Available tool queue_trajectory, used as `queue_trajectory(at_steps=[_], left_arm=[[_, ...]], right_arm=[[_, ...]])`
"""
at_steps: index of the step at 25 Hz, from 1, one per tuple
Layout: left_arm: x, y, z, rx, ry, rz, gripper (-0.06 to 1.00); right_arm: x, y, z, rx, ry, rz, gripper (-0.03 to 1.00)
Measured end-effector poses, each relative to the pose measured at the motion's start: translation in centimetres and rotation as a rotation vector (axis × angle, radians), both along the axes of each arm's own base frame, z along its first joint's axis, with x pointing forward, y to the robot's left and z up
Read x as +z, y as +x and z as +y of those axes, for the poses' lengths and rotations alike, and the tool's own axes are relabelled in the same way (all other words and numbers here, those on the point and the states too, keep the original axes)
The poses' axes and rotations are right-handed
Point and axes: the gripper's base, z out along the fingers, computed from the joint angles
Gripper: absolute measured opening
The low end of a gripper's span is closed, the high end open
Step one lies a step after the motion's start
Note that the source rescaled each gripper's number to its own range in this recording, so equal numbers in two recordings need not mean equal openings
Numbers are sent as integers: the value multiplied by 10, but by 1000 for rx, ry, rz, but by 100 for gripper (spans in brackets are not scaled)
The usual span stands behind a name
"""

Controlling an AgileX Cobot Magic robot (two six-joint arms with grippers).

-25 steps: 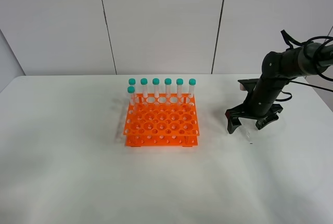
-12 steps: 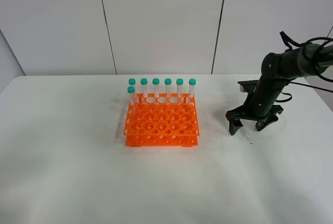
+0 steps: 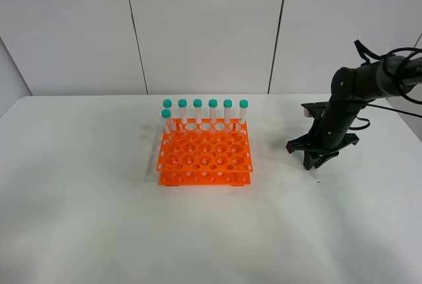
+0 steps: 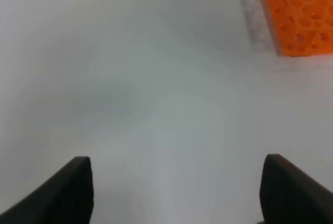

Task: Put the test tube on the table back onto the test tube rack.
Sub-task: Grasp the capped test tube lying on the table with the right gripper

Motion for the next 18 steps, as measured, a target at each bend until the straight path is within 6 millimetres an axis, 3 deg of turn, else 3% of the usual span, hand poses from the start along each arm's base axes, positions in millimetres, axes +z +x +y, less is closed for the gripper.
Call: queue_trajectory(at_steps=[6,9,18], left_arm=[[0,0,0,0,0,0,100],[0,0,0,0,0,0,100],[0,0,0,0,0,0,100]], right_arm=[[0,0,-1,15,-8,-1,2],[14,-1,-1,24,-12,-25,2],[144,-29,-5,34,-1,-290,2]])
